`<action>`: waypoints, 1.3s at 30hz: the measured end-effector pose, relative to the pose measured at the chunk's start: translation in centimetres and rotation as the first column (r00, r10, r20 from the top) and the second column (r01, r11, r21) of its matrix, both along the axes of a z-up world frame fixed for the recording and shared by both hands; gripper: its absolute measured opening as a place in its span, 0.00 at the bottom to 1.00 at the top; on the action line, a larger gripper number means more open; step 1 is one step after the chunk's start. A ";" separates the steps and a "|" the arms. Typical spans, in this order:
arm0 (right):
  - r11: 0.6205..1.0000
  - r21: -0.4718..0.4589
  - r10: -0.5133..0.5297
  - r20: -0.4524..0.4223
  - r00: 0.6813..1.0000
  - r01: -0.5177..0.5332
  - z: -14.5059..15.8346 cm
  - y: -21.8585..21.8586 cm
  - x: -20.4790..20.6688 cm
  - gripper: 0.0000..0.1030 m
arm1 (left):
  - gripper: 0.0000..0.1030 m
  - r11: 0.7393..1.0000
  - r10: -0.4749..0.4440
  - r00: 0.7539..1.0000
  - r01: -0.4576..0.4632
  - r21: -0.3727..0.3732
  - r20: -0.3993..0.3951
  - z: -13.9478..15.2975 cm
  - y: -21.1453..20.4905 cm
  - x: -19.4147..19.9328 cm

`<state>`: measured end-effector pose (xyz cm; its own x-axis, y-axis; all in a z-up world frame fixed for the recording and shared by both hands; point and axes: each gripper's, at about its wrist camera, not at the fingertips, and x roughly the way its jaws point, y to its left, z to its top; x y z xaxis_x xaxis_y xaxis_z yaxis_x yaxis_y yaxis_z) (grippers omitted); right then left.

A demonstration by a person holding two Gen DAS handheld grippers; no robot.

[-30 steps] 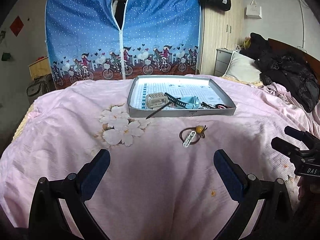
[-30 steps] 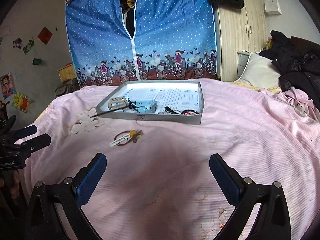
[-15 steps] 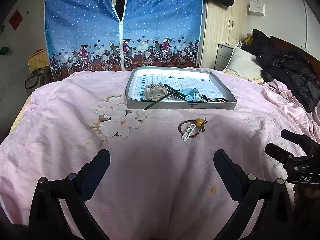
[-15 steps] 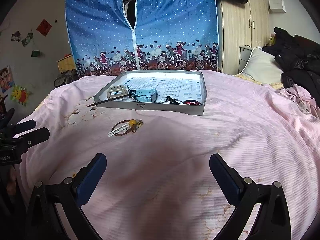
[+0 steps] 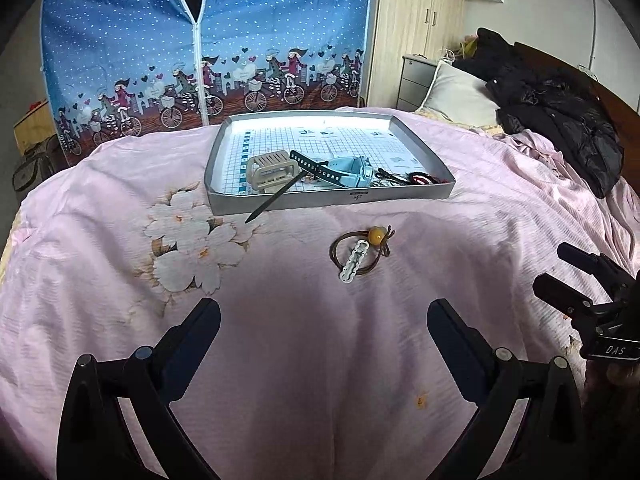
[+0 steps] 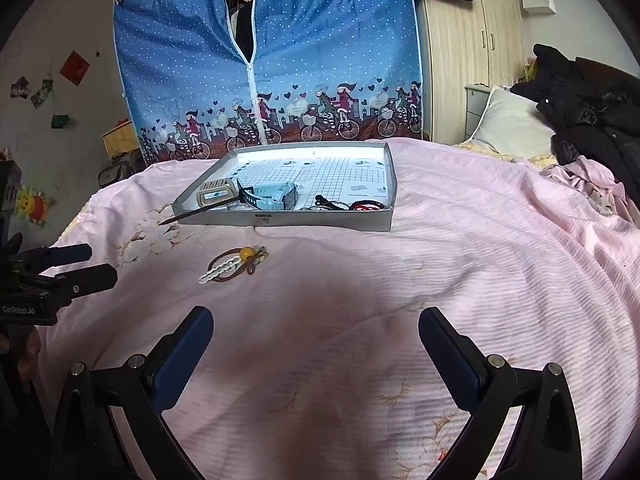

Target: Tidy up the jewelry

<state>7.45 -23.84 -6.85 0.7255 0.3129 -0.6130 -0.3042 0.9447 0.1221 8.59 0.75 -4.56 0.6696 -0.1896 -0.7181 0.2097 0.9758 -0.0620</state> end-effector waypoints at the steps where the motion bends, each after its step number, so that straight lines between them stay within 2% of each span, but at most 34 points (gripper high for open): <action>1: 1.000 0.004 0.000 -0.002 1.000 0.000 0.0 -0.1 0.1 1.00 | 0.98 1.000 -0.015 1.000 0.015 -0.003 -0.008 -0.3 0.0 0.6; 6: 1.000 0.015 0.013 -0.001 1.000 -0.013 -0.1 -0.2 0.9 1.00 | 0.96 0.997 -0.060 0.996 0.056 -0.051 -0.064 -2.0 0.0 2.8; 10: 0.997 0.032 0.068 -0.019 0.998 -0.067 -0.5 0.2 2.4 0.99 | 0.84 0.994 -0.090 0.991 0.083 -0.074 -0.099 -2.9 0.1 3.8; 14: 0.991 0.041 0.131 -0.055 0.990 -0.129 -1.5 1.0 4.3 0.84 | 0.71 0.990 -0.108 0.988 0.096 -0.102 -0.114 -3.3 0.1 4.6; 15: 0.988 0.045 0.153 -0.069 0.986 -0.150 -1.9 1.3 4.9 0.79 | 0.69 0.988 -0.114 0.986 0.101 -0.116 -0.120 -3.4 0.2 4.9; 16: 0.984 0.050 0.173 -0.082 0.982 -0.169 -2.1 1.6 5.5 0.68 | 0.69 0.986 -0.124 0.984 0.107 -0.129 -0.126 -3.6 0.2 5.2; 18: 0.975 0.073 0.215 -0.106 0.971 -0.208 -2.7 2.2 6.6 0.59 | 0.64 0.984 -0.136 0.983 0.119 -0.130 -0.125 -3.8 0.1 5.6; 19: 0.972 0.076 0.231 -0.114 0.966 -0.223 -3.0 2.6 6.9 0.58 | 0.54 0.983 -0.146 0.981 0.130 -0.128 -0.126 -3.9 -0.1 5.7; 21: 0.965 0.072 0.259 -0.126 0.958 -0.251 -3.6 3.3 7.4 0.53 | 0.46 0.981 -0.162 0.977 0.145 -0.127 -0.140 -4.2 -0.4 6.0; 23: 0.958 0.061 0.286 -0.144 0.947 -0.280 -4.2 4.0 7.8 0.46 | 0.42 0.979 -0.175 0.974 0.156 -0.132 -0.144 -4.7 -0.6 6.3; 25: 0.951 0.045 0.309 -0.152 0.939 -0.306 -4.6 4.7 8.3 0.42 | 0.31 0.975 -0.195 0.969 0.174 -0.138 -0.153 -5.2 -0.8 6.8; 27: 0.946 0.039 0.323 -0.153 0.934 -0.321 -4.9 5.0 8.9 0.38 | 0.27 0.974 -0.203 0.966 0.182 -0.133 -0.160 -5.5 -1.0 7.2; 33: 0.933 0.073 0.360 -0.170 0.917 -0.353 -5.7 5.8 10.8 0.35 | 0.22 0.974 -0.190 0.961 0.158 -0.164 -0.200 -6.7 -0.4 9.0; 39: 0.926 0.126 0.374 -0.176 0.911 -0.356 -5.9 6.3 12.3 0.35 | 0.22 0.970 -0.200 0.949 0.156 -0.187 -0.242 -7.3 -0.5 10.4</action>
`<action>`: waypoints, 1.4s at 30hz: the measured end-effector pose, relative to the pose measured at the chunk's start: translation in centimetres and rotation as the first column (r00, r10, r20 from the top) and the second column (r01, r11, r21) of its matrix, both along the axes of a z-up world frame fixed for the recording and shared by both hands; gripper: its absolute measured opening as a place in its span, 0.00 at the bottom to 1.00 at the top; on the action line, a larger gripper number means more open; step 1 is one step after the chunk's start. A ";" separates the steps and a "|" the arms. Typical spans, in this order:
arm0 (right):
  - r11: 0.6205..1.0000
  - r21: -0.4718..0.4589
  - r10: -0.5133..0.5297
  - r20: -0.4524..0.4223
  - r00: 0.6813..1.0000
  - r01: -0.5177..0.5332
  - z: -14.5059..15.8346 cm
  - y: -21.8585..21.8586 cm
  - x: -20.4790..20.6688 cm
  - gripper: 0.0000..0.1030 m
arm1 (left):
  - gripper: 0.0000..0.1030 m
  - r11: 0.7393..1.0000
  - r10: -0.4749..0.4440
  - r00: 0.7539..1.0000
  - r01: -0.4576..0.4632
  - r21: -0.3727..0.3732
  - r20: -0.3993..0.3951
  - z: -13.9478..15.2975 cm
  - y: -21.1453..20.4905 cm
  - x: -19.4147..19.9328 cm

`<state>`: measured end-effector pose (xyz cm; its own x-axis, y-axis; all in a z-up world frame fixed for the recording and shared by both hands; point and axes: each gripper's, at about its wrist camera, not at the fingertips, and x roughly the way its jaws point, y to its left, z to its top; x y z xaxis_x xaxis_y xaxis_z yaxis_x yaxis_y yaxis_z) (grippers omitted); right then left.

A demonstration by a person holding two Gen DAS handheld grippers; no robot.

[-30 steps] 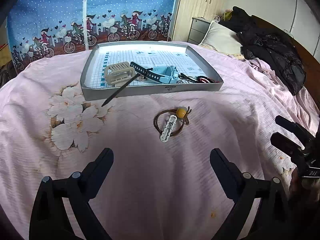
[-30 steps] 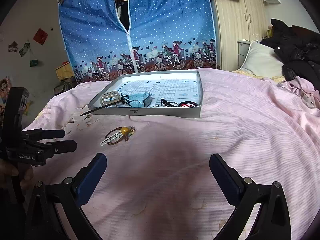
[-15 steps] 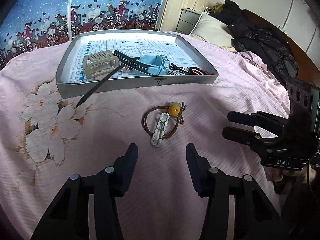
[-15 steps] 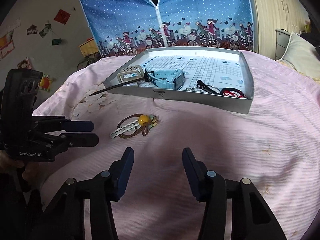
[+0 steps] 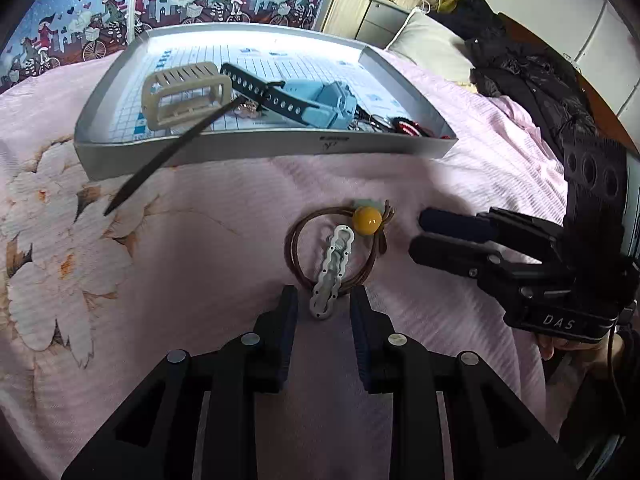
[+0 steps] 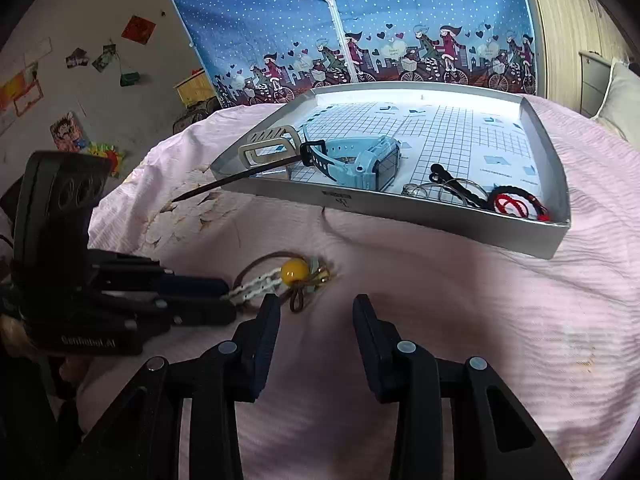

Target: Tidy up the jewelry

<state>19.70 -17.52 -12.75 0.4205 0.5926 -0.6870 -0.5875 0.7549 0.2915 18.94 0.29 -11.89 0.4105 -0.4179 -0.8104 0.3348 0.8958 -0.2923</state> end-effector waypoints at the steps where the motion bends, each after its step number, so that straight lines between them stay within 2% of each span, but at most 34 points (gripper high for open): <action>1: 1.000 0.006 -0.001 -0.005 1.000 0.001 0.0 0.0 0.2 0.35 | 0.22 1.000 -0.003 1.000 0.003 0.003 -0.003 -0.1 0.0 0.1; 3: 1.000 0.019 -0.001 -0.009 1.000 0.001 0.0 0.2 0.5 0.35 | 0.22 1.000 -0.006 1.000 0.006 0.006 -0.004 -0.1 0.0 0.1; 6: 0.999 0.036 -0.002 -0.020 1.000 0.003 -0.1 0.4 0.9 0.35 | 0.11 1.000 0.002 1.000 -0.002 0.012 -0.008 -0.2 0.0 0.2; 12: 0.999 0.047 0.004 -0.037 0.999 -0.002 -0.5 1.1 1.8 0.35 | 0.11 1.000 0.025 1.000 -0.025 0.002 0.003 0.0 0.6 -0.2; 18: 1.000 0.011 0.007 -0.045 0.999 -0.006 -1.3 2.1 2.4 0.35 | 0.09 0.993 0.102 0.994 -0.104 0.053 0.048 0.6 0.9 -1.2; 23: 1.000 -0.026 0.004 -0.028 1.000 -0.005 -1.8 2.7 2.3 0.35 | 0.09 0.986 0.139 0.989 -0.142 0.088 0.041 0.3 0.8 -1.2; 29: 0.996 -0.084 0.008 0.006 1.000 -0.007 -1.9 3.9 2.2 0.35 | 0.09 0.983 0.165 0.985 -0.168 0.073 0.051 0.4 1.0 -1.4; 35: 0.996 -0.089 0.004 0.012 1.000 -0.003 -2.0 3.8 2.2 0.35 | 0.09 0.989 0.138 0.990 -0.140 0.055 0.031 0.6 0.7 -2.0; 42: 0.993 -0.116 -0.008 0.037 0.999 0.013 -2.0 4.1 2.0 0.33 | 0.09 0.976 0.216 0.976 -0.216 0.008 0.029 1.6 2.0 -2.7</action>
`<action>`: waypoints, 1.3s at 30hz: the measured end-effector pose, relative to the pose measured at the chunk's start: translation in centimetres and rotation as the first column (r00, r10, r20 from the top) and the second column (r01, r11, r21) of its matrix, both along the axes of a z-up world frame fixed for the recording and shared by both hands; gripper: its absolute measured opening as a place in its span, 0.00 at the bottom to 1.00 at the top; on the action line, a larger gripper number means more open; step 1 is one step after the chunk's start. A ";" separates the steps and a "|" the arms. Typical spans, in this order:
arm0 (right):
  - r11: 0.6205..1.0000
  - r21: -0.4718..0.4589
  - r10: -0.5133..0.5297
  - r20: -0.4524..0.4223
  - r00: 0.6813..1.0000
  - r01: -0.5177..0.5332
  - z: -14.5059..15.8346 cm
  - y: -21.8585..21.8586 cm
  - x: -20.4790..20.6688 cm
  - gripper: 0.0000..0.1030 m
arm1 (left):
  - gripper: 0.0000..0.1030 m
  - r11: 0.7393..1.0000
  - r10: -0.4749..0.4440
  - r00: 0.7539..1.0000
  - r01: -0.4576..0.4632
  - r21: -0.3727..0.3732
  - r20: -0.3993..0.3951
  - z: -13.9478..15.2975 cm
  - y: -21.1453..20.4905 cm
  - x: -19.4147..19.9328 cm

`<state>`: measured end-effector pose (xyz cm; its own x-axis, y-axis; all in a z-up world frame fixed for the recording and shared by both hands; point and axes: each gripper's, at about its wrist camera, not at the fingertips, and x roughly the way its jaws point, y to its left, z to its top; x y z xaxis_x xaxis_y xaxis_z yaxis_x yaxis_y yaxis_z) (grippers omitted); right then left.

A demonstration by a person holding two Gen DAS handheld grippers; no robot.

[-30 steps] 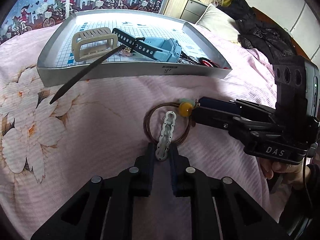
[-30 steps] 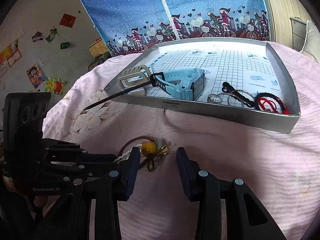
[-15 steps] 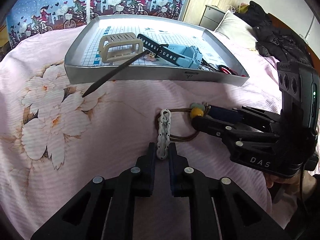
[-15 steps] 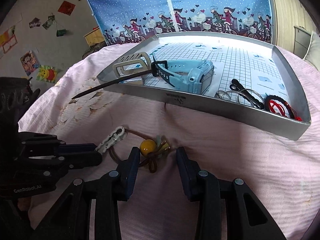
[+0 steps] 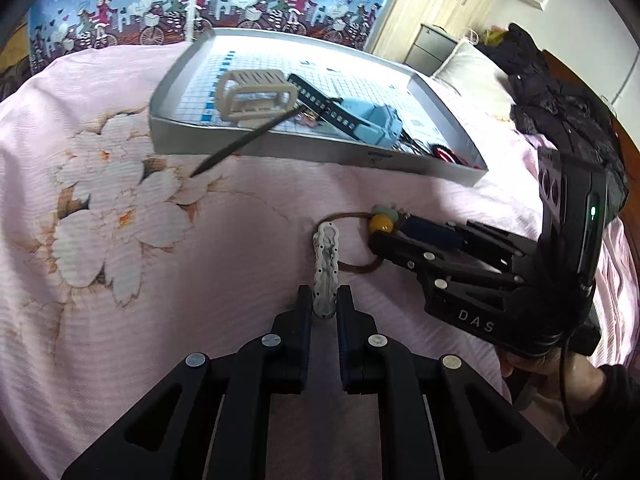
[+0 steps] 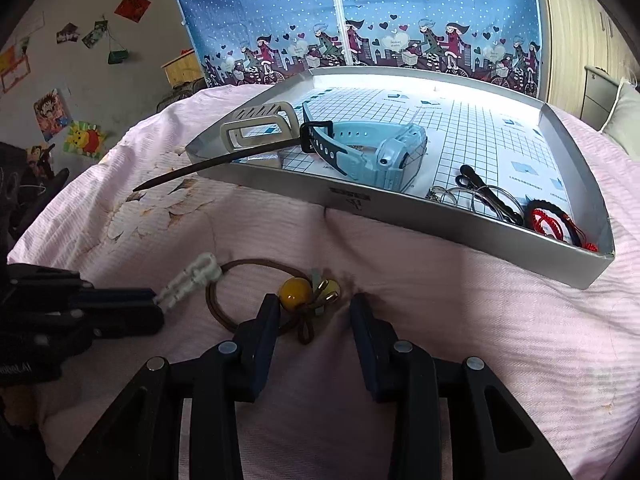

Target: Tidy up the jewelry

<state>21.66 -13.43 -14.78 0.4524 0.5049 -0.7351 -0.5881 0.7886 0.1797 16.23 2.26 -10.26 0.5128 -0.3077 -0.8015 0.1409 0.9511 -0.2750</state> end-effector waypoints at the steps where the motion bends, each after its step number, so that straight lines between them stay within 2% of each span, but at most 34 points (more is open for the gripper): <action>1: 1.000 -0.001 0.000 0.001 1.000 0.000 0.0 0.0 0.0 0.33 | 0.09 1.000 0.012 1.000 -0.012 0.014 0.011 0.1 0.2 0.0; 7: 1.000 0.024 -0.008 -0.011 1.000 0.009 -0.1 0.1 0.7 0.32 | 0.09 0.998 0.056 0.998 -0.055 0.044 -0.006 -0.7 0.6 0.8; 9: 1.000 0.029 -0.009 -0.008 1.000 0.009 -0.2 0.0 0.7 0.29 | 0.09 0.997 0.053 0.999 -0.053 0.049 -0.004 -0.8 0.6 0.8; 21: 0.996 0.085 -0.029 0.036 0.999 0.026 0.5 -1.0 -0.2 0.29 | 0.08 0.999 0.015 0.999 -0.017 0.049 0.036 -0.5 0.2 0.6; 22: 0.995 0.091 -0.034 0.042 0.999 0.030 0.6 -1.0 -0.3 0.29 | 0.08 0.999 0.009 0.999 -0.012 0.050 0.046 -0.4 0.1 0.6; 23: 0.994 0.099 -0.042 0.049 0.998 0.037 0.7 -1.2 -0.3 0.29 | 0.01 0.999 0.004 0.998 -0.007 0.052 0.057 -0.3 -0.1 0.5; 27: 0.989 0.131 -0.070 0.058 0.996 0.062 1.1 -1.8 -0.3 0.29 | 0.00 0.998 -0.021 0.996 0.016 0.063 0.082 0.1 -0.6 0.5; 31: 0.988 0.136 -0.079 0.041 0.996 0.073 1.0 -2.0 0.1 0.29 | 0.00 0.996 -0.038 0.998 0.034 0.080 0.046 -0.6 -1.1 0.8; 39: 0.987 0.140 -0.081 0.021 0.997 0.077 0.7 -2.3 0.3 0.29 | 0.01 0.998 -0.040 0.999 0.042 0.057 -0.021 -1.5 -1.0 1.7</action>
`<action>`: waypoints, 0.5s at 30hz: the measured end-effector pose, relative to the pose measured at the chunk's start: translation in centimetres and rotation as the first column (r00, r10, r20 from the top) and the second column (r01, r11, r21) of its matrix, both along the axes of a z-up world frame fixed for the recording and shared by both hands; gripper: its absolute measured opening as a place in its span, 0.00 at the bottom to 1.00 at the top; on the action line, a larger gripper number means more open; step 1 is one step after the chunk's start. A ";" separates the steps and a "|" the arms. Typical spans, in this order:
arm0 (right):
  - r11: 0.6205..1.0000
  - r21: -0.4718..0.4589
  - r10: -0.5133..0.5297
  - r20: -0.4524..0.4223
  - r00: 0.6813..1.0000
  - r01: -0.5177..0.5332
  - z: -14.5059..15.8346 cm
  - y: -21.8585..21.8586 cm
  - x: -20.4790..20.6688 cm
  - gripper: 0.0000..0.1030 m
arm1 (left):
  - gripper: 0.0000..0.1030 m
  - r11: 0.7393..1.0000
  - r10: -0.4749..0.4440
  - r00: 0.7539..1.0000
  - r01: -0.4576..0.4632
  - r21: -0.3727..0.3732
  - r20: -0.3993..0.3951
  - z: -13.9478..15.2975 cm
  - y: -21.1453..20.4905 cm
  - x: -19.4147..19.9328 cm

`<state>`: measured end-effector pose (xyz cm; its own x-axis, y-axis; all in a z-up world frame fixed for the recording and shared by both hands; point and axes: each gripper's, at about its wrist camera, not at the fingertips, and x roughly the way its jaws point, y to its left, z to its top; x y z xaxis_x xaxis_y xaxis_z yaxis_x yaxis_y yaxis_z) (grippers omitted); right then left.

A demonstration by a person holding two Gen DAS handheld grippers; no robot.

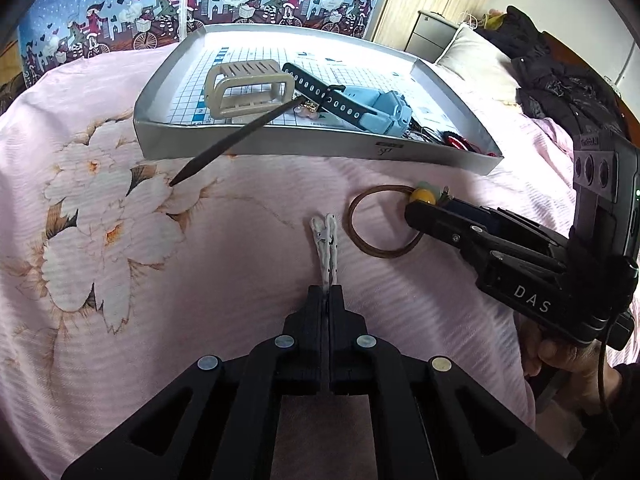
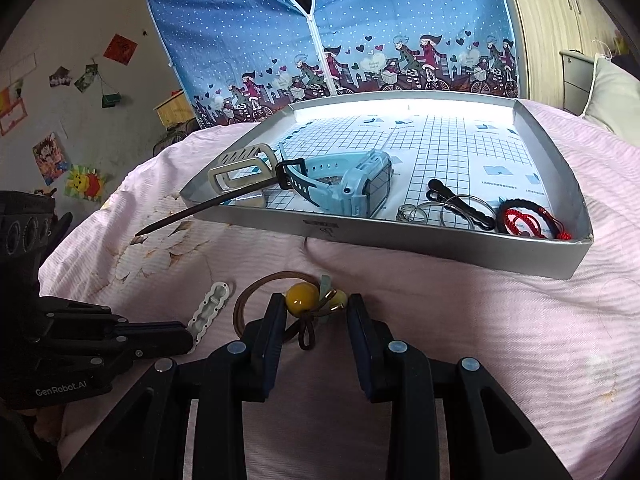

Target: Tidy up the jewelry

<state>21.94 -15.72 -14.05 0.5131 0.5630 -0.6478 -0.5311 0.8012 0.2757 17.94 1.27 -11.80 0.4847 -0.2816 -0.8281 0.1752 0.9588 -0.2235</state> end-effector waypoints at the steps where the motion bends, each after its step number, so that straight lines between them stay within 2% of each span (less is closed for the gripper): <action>1: 1.000 0.000 0.000 -0.002 1.000 0.000 0.0 0.0 0.0 0.29 | 0.03 1.000 -0.001 1.000 0.001 -0.001 -0.005 -0.1 0.0 0.1; 5: 1.000 -0.002 0.000 -0.009 1.000 0.000 -0.2 0.1 0.1 0.29 | 0.11 1.000 -0.025 0.999 0.025 -0.006 -0.024 -0.4 -0.3 0.6; 9: 1.000 -0.003 -0.001 -0.015 1.000 0.001 -0.3 0.1 0.1 0.29 | 0.26 0.998 -0.061 0.998 0.061 -0.014 -0.018 -0.4 -0.9 0.7; 15: 1.000 -0.006 0.000 -0.018 1.000 0.000 -0.4 0.2 0.1 0.29 | 0.25 0.998 -0.048 0.998 0.047 -0.033 -0.033 -0.9 -0.6 1.1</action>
